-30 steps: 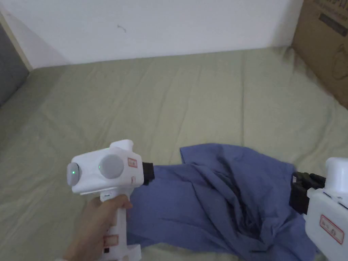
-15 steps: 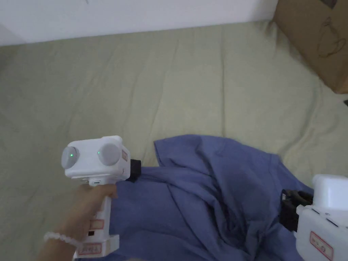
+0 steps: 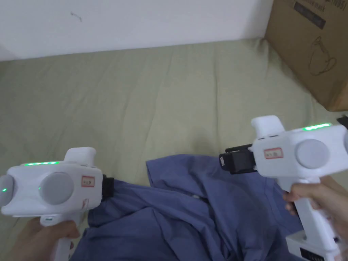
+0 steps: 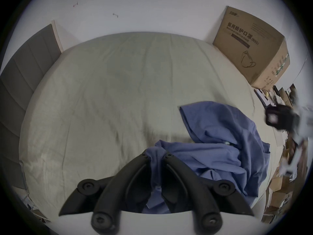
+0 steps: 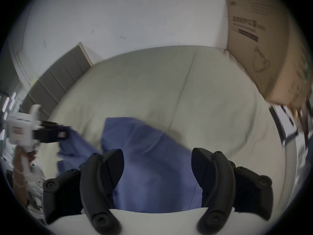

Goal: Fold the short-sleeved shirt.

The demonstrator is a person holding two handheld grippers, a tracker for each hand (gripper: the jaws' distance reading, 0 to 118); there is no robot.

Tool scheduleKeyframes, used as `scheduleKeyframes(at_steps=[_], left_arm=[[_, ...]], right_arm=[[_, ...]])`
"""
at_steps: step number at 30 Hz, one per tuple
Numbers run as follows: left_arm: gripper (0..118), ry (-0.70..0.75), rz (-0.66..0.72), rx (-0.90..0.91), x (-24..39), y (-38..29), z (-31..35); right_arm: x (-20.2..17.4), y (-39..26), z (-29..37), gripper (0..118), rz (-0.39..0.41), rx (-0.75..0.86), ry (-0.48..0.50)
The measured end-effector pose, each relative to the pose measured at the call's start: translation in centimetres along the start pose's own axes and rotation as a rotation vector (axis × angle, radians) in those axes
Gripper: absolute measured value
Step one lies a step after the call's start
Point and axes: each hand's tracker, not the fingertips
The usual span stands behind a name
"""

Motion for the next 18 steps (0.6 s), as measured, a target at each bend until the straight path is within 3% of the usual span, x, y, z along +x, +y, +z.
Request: scheduleKeyframes(at_steps=[6, 8, 9, 10, 12, 13, 14, 15, 16, 18], left_arm=[[7, -0.004, -0.011, 0.037, -0.7, -0.6, 2.5], [7, 0.000, -0.006, 0.040, -1.1, -0.6, 2.6], [7, 0.004, -0.001, 0.035, -1.3, -0.6, 2.6], [7, 0.009, 0.005, 0.033, -1.6, -0.7, 2.7], [7, 0.018, 0.013, 0.029, -1.8, -0.9, 2.7], [7, 0.021, 0.016, 0.030, -2.0, -1.1, 2.8], [7, 0.023, 0.017, 0.030, -2.1, -1.3, 2.9], [7, 0.025, 0.023, 0.029, -2.2, -1.3, 3.0], [7, 0.026, 0.030, 0.028, -2.2, -1.4, 3.1], [7, 0.032, 0.044, 0.021, -2.5, -1.4, 3.5]], right_arm=[[0.7, 1.9, -9.4, 88, -0.023, -0.248, 0.022], [-0.2, 1.3, -11.9, 78, 0.009, -0.331, 0.055], [-1.4, 0.7, -12.0, 77, 0.050, -0.328, -0.036], [-2.4, 0.8, -11.9, 76, 0.115, -0.306, -0.063], [-3.0, 1.7, -11.3, 62, 0.135, -0.324, -0.079], [-2.9, 1.9, -11.1, 45, 0.132, -0.324, -0.057], [-2.9, 2.0, -11.0, 5, 0.138, -0.323, -0.051], [-2.8, 1.9, -11.1, 3, 0.146, -0.323, -0.082], [-2.5, 2.0, -11.1, 3, 0.091, -0.345, -0.033], [-1.5, 2.5, -10.6, 3, 0.036, -0.340, -0.028]])
